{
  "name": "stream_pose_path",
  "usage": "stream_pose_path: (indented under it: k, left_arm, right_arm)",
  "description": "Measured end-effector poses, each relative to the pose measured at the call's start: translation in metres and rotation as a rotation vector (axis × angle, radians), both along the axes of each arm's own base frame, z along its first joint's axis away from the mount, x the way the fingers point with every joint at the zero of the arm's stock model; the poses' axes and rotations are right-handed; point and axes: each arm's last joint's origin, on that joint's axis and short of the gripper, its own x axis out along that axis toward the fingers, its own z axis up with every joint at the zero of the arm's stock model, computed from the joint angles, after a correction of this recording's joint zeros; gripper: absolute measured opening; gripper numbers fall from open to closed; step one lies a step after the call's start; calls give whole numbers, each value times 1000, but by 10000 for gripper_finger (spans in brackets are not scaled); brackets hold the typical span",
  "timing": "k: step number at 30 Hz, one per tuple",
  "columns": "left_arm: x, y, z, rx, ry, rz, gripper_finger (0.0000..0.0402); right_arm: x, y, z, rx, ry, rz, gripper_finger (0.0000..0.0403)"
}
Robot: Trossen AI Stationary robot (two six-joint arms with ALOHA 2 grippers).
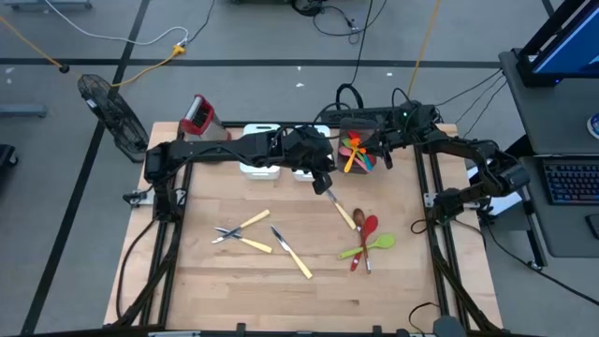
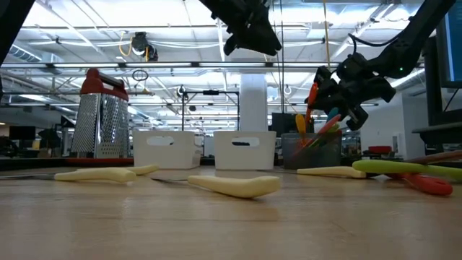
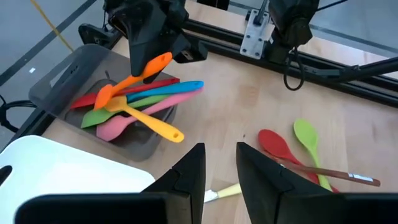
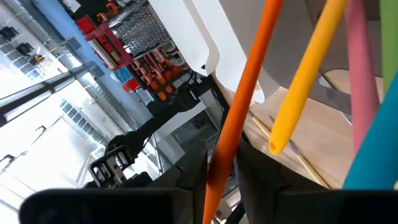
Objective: Pick & Place Kitchen Items
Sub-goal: Put the orange spatula into the black bin
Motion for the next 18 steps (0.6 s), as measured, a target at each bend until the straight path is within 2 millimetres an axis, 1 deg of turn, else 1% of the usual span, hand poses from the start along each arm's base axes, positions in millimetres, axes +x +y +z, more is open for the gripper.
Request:
stream_pose_path:
  k: [5, 9, 12, 15, 18]
  left_arm:
    - [-1, -1, -1, -4, 18, -2, 93]
    - [-2, -1, -2, -5, 29, -2, 93]
    - [-1, -1, -2, -6, 28, -2, 93]
    - [-1, -2, -2, -6, 27, -4, 93]
    - [-1, -3, -2, -6, 27, -7, 93]
  right_arm:
    - [0, -2, 2, -82, -15, -3, 74]
    - [1, -3, 4, -159, -30, -8, 65]
    - [1, -3, 4, -166, -29, -11, 63]
    - [1, -3, 4, -166, -31, -7, 75]
    - [1, -3, 4, -161, -34, -1, 102]
